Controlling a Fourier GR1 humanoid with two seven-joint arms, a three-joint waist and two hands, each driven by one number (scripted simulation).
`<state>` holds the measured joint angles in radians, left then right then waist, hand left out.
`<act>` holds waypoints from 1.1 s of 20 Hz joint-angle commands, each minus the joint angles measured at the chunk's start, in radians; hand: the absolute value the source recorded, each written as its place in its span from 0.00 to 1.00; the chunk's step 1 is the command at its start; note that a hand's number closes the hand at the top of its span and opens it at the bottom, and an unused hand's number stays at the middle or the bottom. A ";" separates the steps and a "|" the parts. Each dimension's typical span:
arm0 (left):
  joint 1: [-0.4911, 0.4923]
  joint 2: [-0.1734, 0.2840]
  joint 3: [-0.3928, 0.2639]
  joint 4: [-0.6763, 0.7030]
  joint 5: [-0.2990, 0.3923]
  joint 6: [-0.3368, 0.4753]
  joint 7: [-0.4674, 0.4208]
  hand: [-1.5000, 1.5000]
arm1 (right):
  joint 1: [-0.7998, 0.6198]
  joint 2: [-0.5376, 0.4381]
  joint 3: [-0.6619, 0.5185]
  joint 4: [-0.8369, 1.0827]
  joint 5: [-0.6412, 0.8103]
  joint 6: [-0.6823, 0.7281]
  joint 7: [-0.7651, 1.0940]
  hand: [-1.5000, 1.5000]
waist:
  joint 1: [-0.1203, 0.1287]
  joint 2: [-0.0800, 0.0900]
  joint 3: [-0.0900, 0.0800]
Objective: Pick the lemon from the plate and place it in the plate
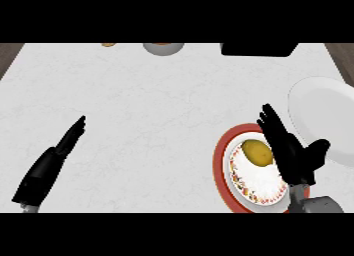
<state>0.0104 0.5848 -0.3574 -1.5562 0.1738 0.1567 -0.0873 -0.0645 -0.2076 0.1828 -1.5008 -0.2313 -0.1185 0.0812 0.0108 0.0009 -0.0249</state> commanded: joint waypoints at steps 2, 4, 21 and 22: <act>-0.012 -0.074 0.022 0.020 0.028 0.062 0.065 0.50 | -0.096 -0.066 0.053 -0.017 -0.107 0.278 0.004 1.00 | 0.011 0.003 0.026; -0.019 -0.087 0.051 0.051 0.056 0.079 0.086 0.50 | -0.159 -0.054 0.133 -0.070 -0.167 0.428 0.001 1.00 | 0.047 0.008 0.027; -0.053 -0.207 0.047 0.109 0.068 0.190 0.204 0.50 | -0.248 -0.378 0.129 0.222 0.127 0.933 -0.858 0.00 | 0.044 0.020 0.033; -0.103 -0.215 0.059 0.116 0.067 0.213 0.242 0.50 | -0.286 -0.406 0.131 0.222 0.168 0.915 -0.874 0.00 | 0.035 0.019 0.033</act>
<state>-0.0540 0.3875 -0.2980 -1.4516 0.2507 0.3425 0.1170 -0.2888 -0.5456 0.2875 -1.3449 -0.1782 0.6416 -0.5810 0.0451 0.0224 0.0082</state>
